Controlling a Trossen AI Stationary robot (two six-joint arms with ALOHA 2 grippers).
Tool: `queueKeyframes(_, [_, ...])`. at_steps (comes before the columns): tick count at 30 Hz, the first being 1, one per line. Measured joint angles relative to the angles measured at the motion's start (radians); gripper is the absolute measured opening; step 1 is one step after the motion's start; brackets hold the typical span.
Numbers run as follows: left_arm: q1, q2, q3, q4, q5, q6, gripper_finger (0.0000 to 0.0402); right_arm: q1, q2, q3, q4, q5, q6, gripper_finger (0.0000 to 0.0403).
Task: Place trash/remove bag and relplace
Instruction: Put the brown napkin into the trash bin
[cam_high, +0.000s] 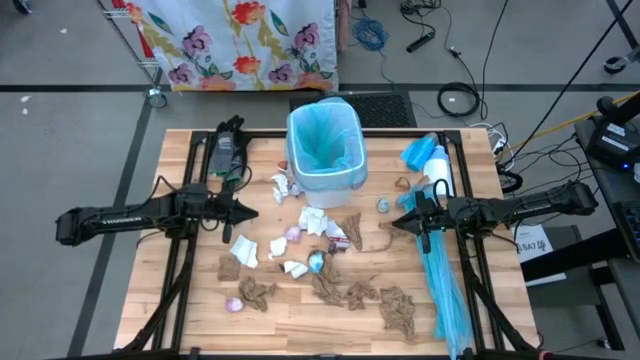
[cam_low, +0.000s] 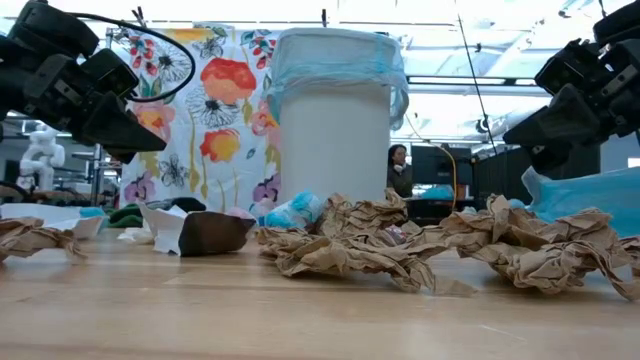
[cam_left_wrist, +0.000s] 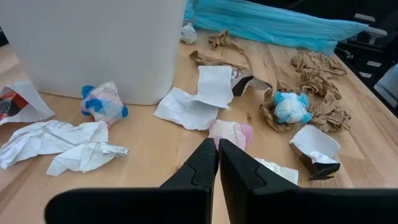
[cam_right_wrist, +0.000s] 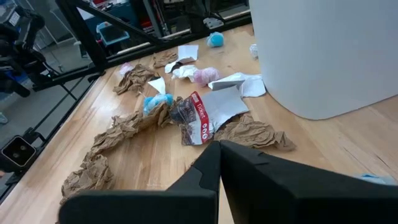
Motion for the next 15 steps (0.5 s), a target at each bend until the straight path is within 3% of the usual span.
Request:
queueKeyframes(3, [0.000, 0.000, 0.000, 0.000, 0.000, 0.000, 0.0022, 0.000, 0.000, 0.000, 0.023, 0.004, 0.021, 0.0000])
queueKeyframes(9, [0.000, 0.000, 0.000, 0.000, 0.000, 0.000, 0.0022, -0.034, 0.061, 0.004, 0.205, 0.010, -0.090, 0.0000])
queueKeyframes(15, [0.000, 0.000, 0.000, 0.000, 0.000, 0.000, 0.0022, -0.155, 0.211, 0.064, 0.159, 0.048, -0.075, 0.0000])
